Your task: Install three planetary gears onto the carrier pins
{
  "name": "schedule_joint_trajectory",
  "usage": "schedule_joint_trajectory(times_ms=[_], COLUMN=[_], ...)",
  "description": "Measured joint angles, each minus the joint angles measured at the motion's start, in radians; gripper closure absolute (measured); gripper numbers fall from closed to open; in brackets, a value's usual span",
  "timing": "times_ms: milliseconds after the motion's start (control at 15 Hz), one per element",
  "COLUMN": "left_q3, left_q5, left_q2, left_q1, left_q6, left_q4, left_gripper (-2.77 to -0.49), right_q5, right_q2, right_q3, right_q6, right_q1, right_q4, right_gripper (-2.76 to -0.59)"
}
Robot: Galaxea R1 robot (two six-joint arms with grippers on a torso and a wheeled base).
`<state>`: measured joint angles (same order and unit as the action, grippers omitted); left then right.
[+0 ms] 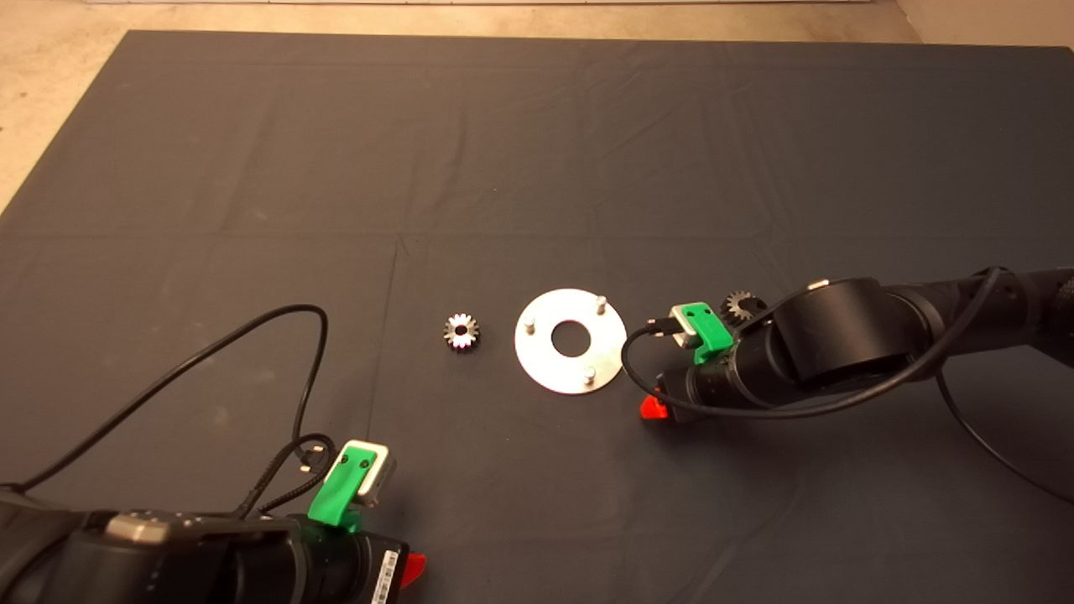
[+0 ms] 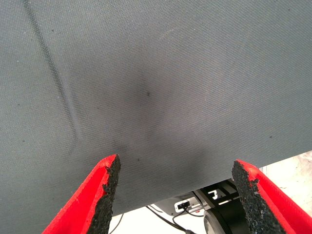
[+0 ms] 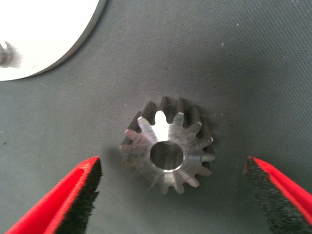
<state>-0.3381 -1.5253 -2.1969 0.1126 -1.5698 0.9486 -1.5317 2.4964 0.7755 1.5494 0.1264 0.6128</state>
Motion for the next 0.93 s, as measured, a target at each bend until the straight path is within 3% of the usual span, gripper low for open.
schedule_joint_trajectory(times_ms=[200, 933], left_q3=[0.000, 0.000], left_q5=[0.000, 0.000], left_q2=[0.000, 0.003], left_q1=[0.000, 0.000], left_q6=[0.000, 0.000], left_q4=[0.000, 0.000], left_gripper=[-1.62, -1.62], right_q5=[-0.002, -0.001], right_q2=[0.003, 0.023], right_q3=[0.002, 0.023], right_q6=[0.000, -0.008], right_q1=[-0.015, -0.015], right_q4=[0.004, 0.015], right_gripper=[-2.09, -1.66])
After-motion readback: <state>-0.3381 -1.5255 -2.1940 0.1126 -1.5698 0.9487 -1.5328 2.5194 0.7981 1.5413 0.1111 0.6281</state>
